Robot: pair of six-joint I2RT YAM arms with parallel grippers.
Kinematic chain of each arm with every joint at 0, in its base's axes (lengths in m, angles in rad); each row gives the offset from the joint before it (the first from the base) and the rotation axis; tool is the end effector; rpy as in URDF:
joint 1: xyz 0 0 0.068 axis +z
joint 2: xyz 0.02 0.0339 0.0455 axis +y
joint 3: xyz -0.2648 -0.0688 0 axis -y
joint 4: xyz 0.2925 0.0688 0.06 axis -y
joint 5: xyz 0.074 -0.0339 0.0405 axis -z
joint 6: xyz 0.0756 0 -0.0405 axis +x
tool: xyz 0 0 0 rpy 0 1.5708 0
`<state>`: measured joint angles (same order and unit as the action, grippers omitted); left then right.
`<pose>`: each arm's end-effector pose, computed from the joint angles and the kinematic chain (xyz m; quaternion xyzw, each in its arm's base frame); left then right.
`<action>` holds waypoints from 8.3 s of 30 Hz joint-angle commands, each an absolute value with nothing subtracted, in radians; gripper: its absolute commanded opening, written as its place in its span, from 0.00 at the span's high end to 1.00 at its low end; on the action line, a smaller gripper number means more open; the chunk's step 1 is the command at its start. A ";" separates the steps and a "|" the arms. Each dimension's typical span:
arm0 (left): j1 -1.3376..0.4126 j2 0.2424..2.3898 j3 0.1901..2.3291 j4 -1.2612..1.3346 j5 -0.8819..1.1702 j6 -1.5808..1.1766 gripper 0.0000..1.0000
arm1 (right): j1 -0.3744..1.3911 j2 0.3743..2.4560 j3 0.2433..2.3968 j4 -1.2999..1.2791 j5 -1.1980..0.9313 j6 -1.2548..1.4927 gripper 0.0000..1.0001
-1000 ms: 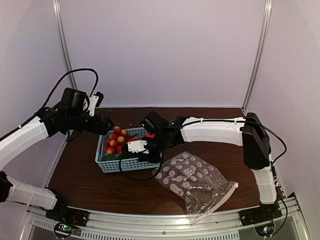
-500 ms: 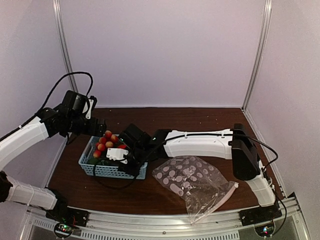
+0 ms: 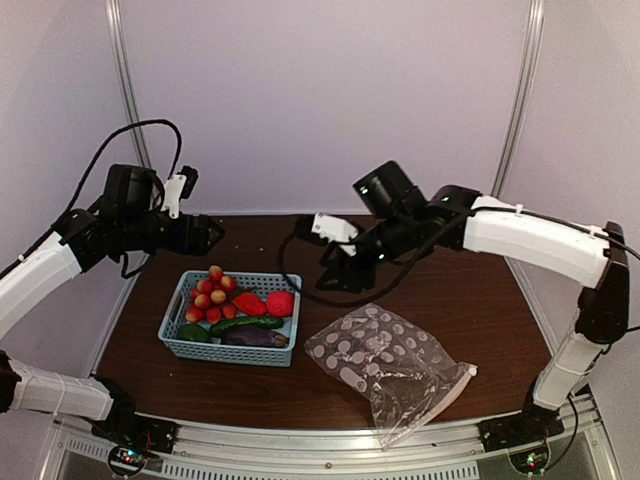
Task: Place the food in the zip-top bag and seal the zipper
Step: Move the bin to the center of the board, then pick up the zipper food storage bag from the center of the board, then pass from the right arm to the left, then open the zipper food storage bag at the center of the board, then pick up the fake fruit from the bin.
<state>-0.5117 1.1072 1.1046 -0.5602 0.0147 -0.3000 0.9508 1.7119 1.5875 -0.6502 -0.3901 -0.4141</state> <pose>0.2791 -0.1580 0.3298 0.0960 0.8704 -0.1966 0.4411 0.2426 0.3893 0.2982 -0.6287 0.6544 0.2731 0.3193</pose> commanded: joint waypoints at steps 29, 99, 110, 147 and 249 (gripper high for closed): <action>-0.899 1.285 1.036 -0.287 -0.100 -0.348 0.13 | 0.814 1.087 0.841 -1.016 -0.351 -0.866 0.27; -1.047 1.910 1.376 0.392 -0.262 -0.800 0.76 | 0.245 1.323 0.955 0.065 -1.049 0.444 1.00; -1.051 1.868 1.377 0.285 -0.421 -0.809 1.00 | 0.214 1.350 1.103 -0.287 -0.806 0.174 0.52; -1.102 1.922 1.433 0.365 -0.342 -0.886 1.00 | 0.559 1.404 1.240 -0.254 -0.271 -0.080 0.96; -0.744 1.622 1.263 -0.629 -0.017 -0.504 0.27 | 0.350 1.481 1.192 -0.421 -0.420 -0.138 1.00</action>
<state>-0.7433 1.5211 1.2381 -0.6960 -0.1020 -0.4725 0.3511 1.4940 1.1595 -0.3832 -0.4118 -0.1272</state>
